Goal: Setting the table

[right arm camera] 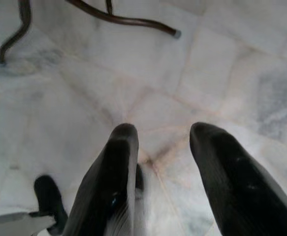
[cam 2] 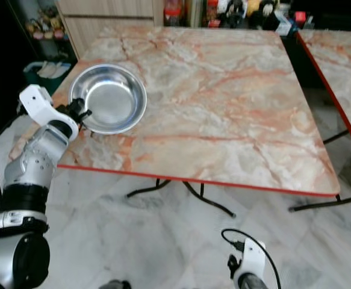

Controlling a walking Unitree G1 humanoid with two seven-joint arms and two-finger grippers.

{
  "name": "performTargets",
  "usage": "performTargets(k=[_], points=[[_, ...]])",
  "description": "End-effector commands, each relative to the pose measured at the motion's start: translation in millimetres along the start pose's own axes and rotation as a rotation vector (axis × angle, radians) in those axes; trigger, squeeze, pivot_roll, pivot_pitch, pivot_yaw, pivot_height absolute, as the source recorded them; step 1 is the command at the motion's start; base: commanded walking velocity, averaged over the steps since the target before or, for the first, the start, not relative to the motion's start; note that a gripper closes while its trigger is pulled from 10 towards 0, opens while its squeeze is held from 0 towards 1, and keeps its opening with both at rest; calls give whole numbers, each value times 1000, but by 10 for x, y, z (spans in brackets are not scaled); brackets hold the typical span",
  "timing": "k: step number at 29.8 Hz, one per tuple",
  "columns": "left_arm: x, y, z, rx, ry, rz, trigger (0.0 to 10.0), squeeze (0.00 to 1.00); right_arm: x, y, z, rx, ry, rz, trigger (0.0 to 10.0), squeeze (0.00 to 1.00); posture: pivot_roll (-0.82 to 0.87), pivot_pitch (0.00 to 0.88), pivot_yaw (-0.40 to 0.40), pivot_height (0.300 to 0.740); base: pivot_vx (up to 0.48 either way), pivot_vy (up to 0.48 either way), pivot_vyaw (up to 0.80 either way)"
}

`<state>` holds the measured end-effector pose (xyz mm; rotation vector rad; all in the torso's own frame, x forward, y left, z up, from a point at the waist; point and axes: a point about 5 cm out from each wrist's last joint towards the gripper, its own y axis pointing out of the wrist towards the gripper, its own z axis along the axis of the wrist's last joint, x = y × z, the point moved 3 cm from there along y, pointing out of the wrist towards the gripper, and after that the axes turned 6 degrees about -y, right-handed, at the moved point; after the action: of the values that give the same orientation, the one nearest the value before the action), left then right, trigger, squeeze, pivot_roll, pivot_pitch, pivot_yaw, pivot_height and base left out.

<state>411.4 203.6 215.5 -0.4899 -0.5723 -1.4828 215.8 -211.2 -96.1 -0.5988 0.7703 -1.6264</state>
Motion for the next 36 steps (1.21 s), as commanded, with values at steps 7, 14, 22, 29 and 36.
performTargets(k=[7, 14, 22, 29, 36], points=[[33, -26, 22, 2, 14, -15, 10000, 0, 51, -14, -53, -16, -4, -14, 10000, 0, 89, 127, 14, 740, 0, -225, 0], [-74, -8, 30, -35, 46, 0, 10000, 0, 52, -14, -54, -16, -4, -13, 10000, 0, 88, 127, 14, 740, 0, 0, 0], [-253, 1, 161, -17, 71, 41, 10000, 0, 52, -16, -62, -20, -8, -12, 10000, 0, 85, 113, 17, 740, 0, 0, 0], [-378, -4, 202, -6, 80, 81, 10000, 0, 55, -19, -77, -25, -15, -8, 10000, 0, 84, 106, 17, 740, 110, 0, 0], [-338, 17, 199, -4, 83, 69, 10000, 0, 48, -18, -86, -34, -15, -1, 10000, 0, 82, 109, 17, 740, 288, 0, 0]])
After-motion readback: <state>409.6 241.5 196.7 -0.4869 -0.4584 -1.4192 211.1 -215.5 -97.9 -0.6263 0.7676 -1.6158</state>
